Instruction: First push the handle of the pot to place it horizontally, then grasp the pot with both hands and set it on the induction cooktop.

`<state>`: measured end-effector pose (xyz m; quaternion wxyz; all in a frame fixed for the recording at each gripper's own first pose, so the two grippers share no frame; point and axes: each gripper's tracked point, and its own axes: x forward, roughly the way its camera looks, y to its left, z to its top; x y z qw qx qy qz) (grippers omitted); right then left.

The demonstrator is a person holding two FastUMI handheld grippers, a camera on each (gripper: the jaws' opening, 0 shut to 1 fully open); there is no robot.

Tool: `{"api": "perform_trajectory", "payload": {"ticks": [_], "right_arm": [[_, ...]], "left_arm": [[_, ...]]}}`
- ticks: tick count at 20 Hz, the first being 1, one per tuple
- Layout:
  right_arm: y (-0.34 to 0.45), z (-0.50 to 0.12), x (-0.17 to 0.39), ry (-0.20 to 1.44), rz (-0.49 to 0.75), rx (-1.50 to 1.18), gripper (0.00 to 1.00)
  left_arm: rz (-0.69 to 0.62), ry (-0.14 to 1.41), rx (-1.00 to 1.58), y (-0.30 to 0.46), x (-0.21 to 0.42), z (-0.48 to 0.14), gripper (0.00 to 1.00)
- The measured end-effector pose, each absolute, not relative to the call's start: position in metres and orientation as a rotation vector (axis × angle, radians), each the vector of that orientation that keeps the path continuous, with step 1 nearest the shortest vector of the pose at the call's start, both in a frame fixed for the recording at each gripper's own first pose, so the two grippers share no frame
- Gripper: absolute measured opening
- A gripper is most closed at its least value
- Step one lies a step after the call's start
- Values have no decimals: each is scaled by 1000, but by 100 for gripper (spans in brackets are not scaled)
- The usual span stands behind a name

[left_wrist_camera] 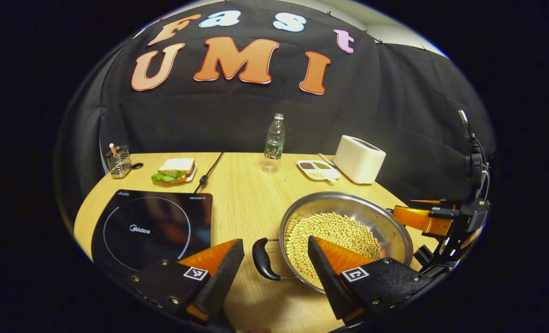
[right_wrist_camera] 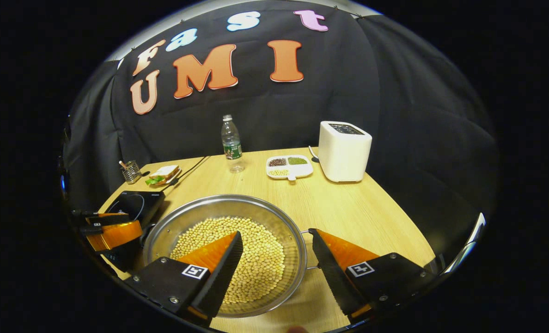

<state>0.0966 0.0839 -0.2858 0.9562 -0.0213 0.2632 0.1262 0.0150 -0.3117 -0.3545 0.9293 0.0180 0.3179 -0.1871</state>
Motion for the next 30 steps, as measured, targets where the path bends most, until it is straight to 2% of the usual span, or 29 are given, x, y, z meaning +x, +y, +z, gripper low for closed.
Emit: {"api": "perform_trajectory", "payload": {"ticks": [5,10,16,18,19,20,21,24,26,30], "right_arm": [[74,-311,110,591,229,-46,95],[66,-313,127,573,187,-58,94],[65,-348,123,700,180,-34,94],[61,-354,123,720,169,-36,95],[56,-355,124,722,151,-53,94],[54,-360,127,734,152,-41,82],[55,-358,125,733,152,-20,73],[58,-355,121,743,160,6,57],[63,-351,110,777,165,59,51],[80,-322,95,736,188,73,50]], "left_arm": [[-371,743,37,-312,24,-387,89],[-365,812,15,-311,22,-406,89],[-379,858,-22,-319,24,-426,89],[-384,908,-42,-320,20,-437,95],[-389,943,-70,-325,15,-443,81],[-384,974,-68,-322,14,-442,68],[-382,972,-73,-325,14,-443,67],[-370,936,-41,-322,19,-436,60],[-374,926,-33,-320,21,-426,57],[-368,877,-41,-301,25,-388,56]]}}
